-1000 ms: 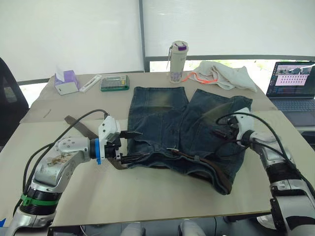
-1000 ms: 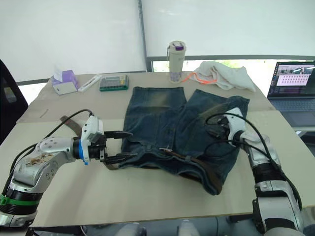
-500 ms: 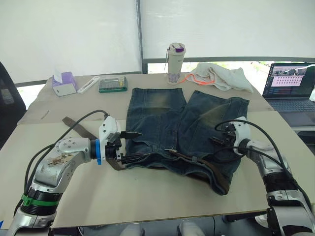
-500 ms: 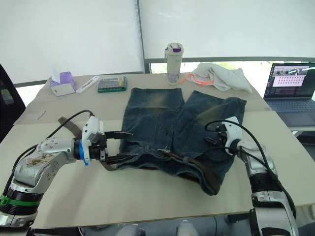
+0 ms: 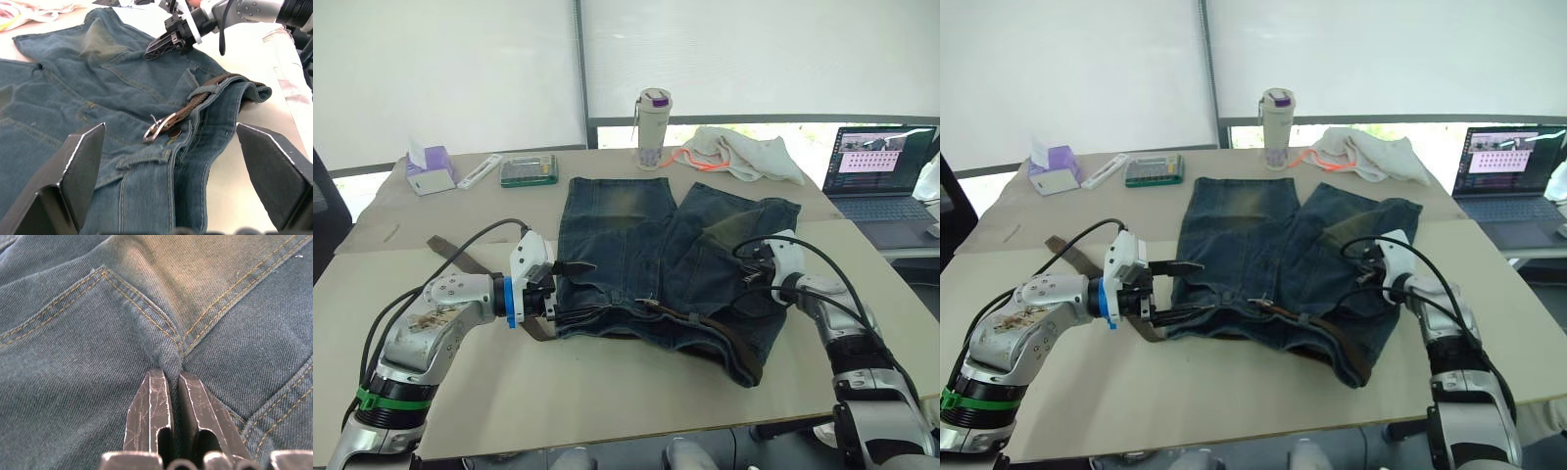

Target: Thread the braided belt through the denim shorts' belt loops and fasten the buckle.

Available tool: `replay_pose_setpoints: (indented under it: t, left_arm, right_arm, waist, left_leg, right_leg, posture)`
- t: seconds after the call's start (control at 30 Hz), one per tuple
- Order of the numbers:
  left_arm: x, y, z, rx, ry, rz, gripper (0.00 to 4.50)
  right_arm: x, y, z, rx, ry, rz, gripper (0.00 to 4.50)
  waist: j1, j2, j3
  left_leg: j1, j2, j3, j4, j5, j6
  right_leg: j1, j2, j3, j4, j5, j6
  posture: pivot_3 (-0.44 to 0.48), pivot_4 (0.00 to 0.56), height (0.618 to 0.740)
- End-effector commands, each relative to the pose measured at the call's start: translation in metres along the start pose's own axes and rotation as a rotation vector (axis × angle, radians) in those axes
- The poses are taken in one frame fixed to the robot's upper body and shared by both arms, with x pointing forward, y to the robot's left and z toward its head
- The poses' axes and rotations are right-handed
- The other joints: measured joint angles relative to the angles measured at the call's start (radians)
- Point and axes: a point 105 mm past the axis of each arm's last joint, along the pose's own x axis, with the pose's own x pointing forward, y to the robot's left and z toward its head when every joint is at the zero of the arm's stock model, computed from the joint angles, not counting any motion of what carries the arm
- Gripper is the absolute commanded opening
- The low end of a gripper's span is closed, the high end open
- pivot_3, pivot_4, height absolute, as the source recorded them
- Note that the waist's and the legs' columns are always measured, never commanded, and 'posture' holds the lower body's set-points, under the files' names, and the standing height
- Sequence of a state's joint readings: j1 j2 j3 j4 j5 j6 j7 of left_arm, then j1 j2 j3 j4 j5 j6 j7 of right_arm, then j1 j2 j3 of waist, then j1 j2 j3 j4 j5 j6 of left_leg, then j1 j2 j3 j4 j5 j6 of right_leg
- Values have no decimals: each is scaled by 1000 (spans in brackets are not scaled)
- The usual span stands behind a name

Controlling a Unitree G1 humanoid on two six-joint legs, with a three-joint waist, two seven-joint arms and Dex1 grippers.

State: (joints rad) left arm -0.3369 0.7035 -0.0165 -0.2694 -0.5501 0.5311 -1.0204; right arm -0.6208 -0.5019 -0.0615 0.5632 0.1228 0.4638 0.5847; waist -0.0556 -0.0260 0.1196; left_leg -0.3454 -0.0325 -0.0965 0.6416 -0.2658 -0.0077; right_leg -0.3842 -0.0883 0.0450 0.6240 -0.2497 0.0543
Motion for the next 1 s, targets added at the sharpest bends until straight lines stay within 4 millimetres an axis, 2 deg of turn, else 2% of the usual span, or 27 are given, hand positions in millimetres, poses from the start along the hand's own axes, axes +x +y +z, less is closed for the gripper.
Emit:
replay_pose_setpoints:
  t: [0.03, 0.2, 0.33, 0.6, 0.83, 0.9, 0.97, 1.0]
  left_arm:
    - [-3, 4, 10, 55, -37, 48, 4500]
    - [-1, 12, 10, 69, -38, 86, 4500]
    - [3, 8, 6, 63, -34, 78, 4500]
    - [5, 10, 9, 53, -48, 103, 4500]
    - [10, 8, 11, 48, -54, 106, 4500]
    - [12, 6, 12, 46, -57, 105, 4500]
    - [12, 6, 14, 41, -61, 107, 4500]
    - [12, 6, 14, 39, -61, 109, 4500]
  right_arm:
    - [21, 17, -4, 124, 14, -4, 25]
    - [40, 10, 20, 192, -41, -129, 25]
    - [48, 2, 35, 228, -71, -243, 25]
    - [47, -11, 50, 298, -154, -369, 25]
    - [44, -13, 61, 293, -259, -344, 25]
    - [42, -15, 69, 304, -300, -321, 918]
    - [38, -17, 77, 294, -339, -306, 1256]
    - [37, -18, 80, 279, -350, -299, 1889]
  waist:
    - [-8, 0, 0]
    - [-17, 1, 0]
    - [-14, 5, 4]
    - [-5, 8, 6]
    - [-5, 13, 9]
    - [-7, 13, 9]
    - [-8, 14, 9]
    - [-9, 14, 10]
  left_leg:
    - [0, 0, 0, 0, 0, 0]
    - [2, 4, 0, 0, 0, 0]
    - [2, 11, 5, -1, 0, 0]
    - [1, 10, 9, -1, 0, 0]
    - [0, 10, 10, -1, 0, 0]
    - [0, 10, 10, -1, 0, 0]
    - [0, 10, 10, -1, 0, 0]
    - [0, 10, 10, -1, 0, 0]
  right_leg:
    - [0, 0, 0, 0, 0, 0]
    - [0, 4, 2, 1, 1, -2]
    - [-2, 12, 3, 1, 3, -6]
    - [-2, 11, 5, 0, 4, -7]
    - [-3, 11, 6, 0, 4, -7]
    - [-3, 11, 6, 0, 4, -7]
    - [-3, 11, 6, 1, 4, -7]
    - [-3, 11, 6, 1, 4, -7]
  posture:
    - [0, 150, 740]
    - [0, 150, 740]
    - [0, 150, 740]
    - [0, 150, 740]
    - [0, 150, 740]
    - [0, 150, 740]
    - [0, 150, 740]
    - [0, 150, 740]
